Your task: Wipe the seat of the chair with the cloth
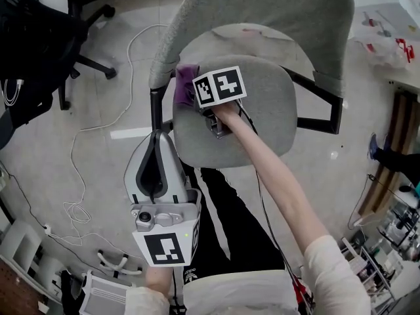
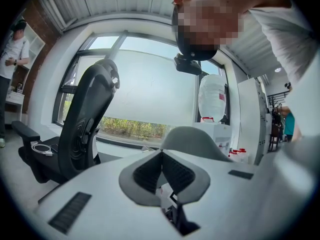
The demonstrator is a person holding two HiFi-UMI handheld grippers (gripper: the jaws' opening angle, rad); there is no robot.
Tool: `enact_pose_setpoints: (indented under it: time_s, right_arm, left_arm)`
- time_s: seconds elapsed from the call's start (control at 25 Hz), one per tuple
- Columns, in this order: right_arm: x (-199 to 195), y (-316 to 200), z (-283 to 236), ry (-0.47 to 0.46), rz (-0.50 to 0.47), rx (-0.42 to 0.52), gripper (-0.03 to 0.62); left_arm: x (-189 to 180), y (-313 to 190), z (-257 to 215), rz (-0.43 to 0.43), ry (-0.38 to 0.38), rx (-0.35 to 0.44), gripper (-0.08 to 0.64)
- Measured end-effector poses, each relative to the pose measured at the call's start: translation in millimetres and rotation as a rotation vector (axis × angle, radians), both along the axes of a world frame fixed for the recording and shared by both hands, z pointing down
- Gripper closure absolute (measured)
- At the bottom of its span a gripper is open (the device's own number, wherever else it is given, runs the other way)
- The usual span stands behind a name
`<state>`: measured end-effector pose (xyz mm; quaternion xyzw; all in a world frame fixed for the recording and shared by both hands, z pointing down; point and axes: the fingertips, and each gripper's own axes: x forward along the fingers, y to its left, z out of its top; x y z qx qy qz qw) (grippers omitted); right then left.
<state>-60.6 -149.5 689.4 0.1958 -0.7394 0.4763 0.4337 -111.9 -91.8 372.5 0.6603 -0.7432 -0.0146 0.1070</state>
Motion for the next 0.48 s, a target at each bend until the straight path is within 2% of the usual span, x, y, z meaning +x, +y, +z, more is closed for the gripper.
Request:
enact_pose_setpoints:
  time_s: [0.2, 0.48]
  right_arm:
    - [32.4, -13.3, -0.2, 0.018, -0.003, 0.02, 0.502]
    - [99.2, -43.2, -0.8, 0.128, 0.0, 0.107, 0.502]
  left_arm:
    - [3.0, -2.1, 2.6, 0.013, -0.006, -0.015, 0.548]
    - [11.1, -10.4, -3.5, 0.045, -0.017, -0.011, 0.548]
